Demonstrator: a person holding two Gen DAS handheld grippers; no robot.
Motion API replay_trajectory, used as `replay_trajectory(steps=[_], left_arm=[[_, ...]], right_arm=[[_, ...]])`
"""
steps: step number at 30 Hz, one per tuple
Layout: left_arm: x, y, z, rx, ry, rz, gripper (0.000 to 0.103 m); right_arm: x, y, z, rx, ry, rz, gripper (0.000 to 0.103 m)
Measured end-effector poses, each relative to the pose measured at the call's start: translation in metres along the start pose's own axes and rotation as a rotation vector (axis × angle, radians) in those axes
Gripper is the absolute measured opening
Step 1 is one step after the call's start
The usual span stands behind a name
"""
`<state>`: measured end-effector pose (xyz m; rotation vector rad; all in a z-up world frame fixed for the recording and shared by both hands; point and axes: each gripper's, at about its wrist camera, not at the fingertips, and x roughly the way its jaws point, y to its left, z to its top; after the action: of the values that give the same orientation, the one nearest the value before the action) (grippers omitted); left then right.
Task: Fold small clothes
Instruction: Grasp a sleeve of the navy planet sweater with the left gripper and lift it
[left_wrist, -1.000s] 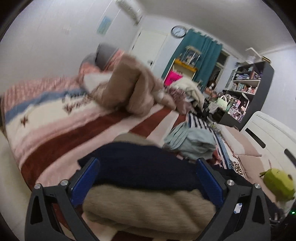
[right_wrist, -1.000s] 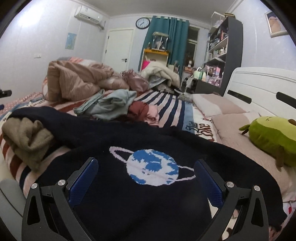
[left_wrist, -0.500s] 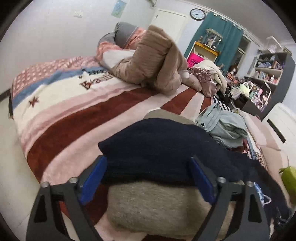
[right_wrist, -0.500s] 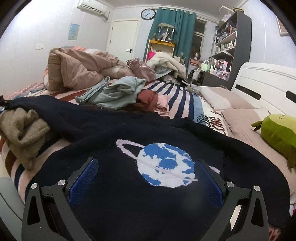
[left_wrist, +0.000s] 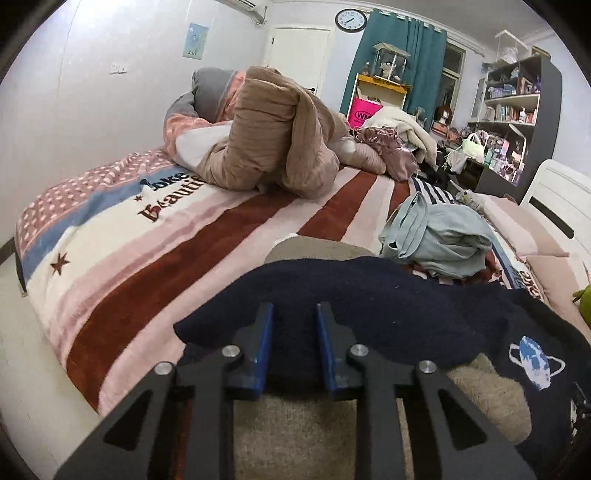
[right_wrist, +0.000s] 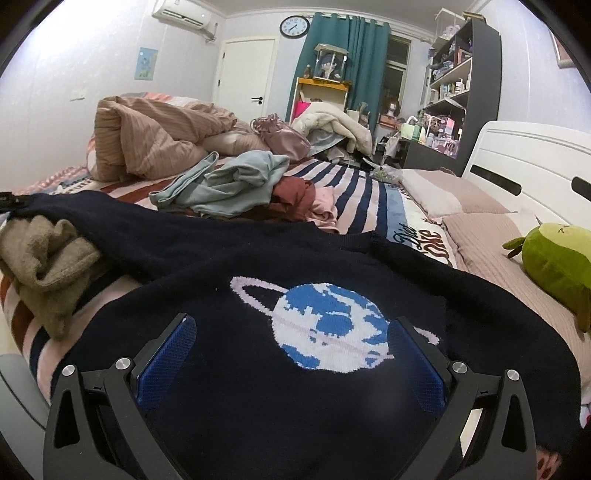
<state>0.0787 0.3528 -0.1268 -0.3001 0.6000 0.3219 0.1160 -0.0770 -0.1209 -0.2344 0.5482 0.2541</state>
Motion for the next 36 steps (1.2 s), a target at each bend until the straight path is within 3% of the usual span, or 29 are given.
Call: replay_trajectory(steps=[1,2,4,6,11,13,16,20,22,24,26,27,28,30,31,32,36], left_arm=[[-0.003,0.003,-0.001,-0.011,0.0,-0.004,0.027],[-0.005,0.009,-0.002,-0.029,0.003,-0.004,0.056],[-0.01,0.024,-0.009,-0.07,0.009,0.024,0.096],[-0.011,0.042,-0.019,-0.124,0.033,-0.022,0.098],[0.012,0.082,-0.038,-0.372,0.148,-0.246,0.102],[0.019,0.086,-0.038,-0.405,0.143,-0.299,0.102],[0.025,0.084,-0.028,-0.38,0.094,-0.304,0.102],[0.027,0.075,-0.009,-0.317,0.05,-0.277,0.077],[0.021,0.067,-0.001,-0.254,0.016,-0.209,0.068],[0.016,0.057,0.007,-0.182,-0.007,-0.158,0.05],[0.016,0.049,0.011,-0.146,0.025,-0.203,0.017],[0.017,0.048,0.012,-0.148,0.038,-0.214,0.016],[0.016,0.047,0.012,-0.145,0.038,-0.203,0.017],[0.014,0.051,0.01,-0.154,0.049,-0.167,0.039],[0.011,0.056,0.009,-0.18,0.052,-0.143,0.074],[0.006,0.064,0.005,-0.212,0.047,-0.142,0.088],[-0.007,0.078,-0.014,-0.259,0.104,-0.233,0.087]], right_arm=[[0.0,0.0,0.0,0.002,-0.001,0.002,0.103],[0.001,0.0,-0.001,0.003,-0.003,0.005,0.103],[0.003,0.001,-0.001,0.007,-0.001,0.015,0.103],[0.006,0.003,0.0,0.008,0.005,0.027,0.103],[0.01,0.015,0.001,0.001,0.01,0.055,0.103],[0.009,0.02,0.002,-0.011,0.007,0.059,0.103],[0.009,0.026,0.004,-0.031,0.005,0.056,0.103],[0.009,0.024,0.005,-0.031,0.0,0.037,0.103],[0.009,0.023,0.006,-0.031,0.004,0.036,0.103],[0.01,0.024,0.007,-0.034,0.007,0.041,0.103],[0.01,0.025,0.009,-0.035,0.003,0.043,0.103],[0.009,0.026,0.009,-0.036,-0.001,0.046,0.103],[0.008,0.027,0.01,-0.035,-0.007,0.05,0.103],[0.005,0.027,0.01,-0.033,-0.019,0.055,0.103],[0.004,0.027,0.01,-0.033,-0.022,0.058,0.103],[0.004,0.027,0.009,-0.033,-0.022,0.06,0.103],[0.007,0.026,0.006,-0.02,-0.012,0.065,0.103]])
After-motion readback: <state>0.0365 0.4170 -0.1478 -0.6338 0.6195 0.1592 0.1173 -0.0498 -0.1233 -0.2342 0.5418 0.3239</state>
